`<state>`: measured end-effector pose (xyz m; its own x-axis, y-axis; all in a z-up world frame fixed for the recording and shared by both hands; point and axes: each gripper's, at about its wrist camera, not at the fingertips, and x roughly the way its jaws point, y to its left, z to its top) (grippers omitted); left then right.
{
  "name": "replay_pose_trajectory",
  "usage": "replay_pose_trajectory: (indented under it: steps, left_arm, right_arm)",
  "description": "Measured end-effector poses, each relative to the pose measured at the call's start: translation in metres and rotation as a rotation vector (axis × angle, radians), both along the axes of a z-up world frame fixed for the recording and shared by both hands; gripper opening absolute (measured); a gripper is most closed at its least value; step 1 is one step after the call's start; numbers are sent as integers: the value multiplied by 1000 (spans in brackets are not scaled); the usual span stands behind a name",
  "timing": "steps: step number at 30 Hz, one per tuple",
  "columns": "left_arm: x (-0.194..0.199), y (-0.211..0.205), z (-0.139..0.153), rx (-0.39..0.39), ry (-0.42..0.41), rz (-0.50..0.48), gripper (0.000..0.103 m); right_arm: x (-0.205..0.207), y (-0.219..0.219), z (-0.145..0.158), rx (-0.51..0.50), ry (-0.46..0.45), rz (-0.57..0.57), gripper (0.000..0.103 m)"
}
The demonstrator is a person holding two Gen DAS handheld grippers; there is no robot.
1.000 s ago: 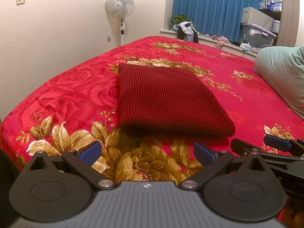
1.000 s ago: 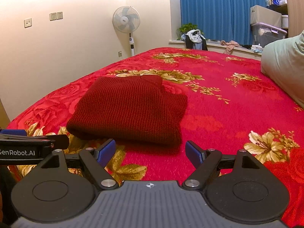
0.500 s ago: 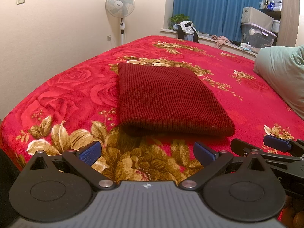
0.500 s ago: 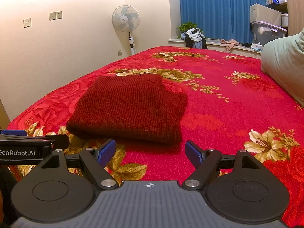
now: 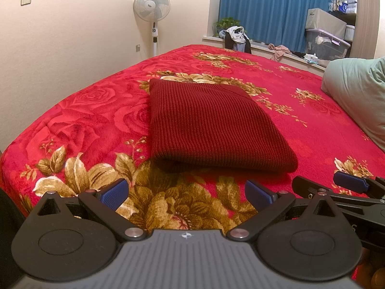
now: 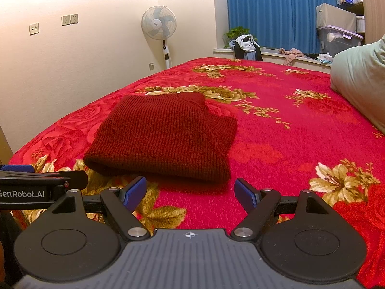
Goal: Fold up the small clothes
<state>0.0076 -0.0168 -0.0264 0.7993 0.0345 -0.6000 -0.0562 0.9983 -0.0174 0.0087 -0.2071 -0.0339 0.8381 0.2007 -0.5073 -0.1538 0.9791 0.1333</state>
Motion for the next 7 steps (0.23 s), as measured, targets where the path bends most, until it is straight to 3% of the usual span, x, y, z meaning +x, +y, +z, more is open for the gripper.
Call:
replay_pose_trajectory:
  steps: [7]
  left_arm:
    - [1,1,-2,-2,4,1,103]
  right_arm:
    - [1,1,-1,1,4,-1,81]
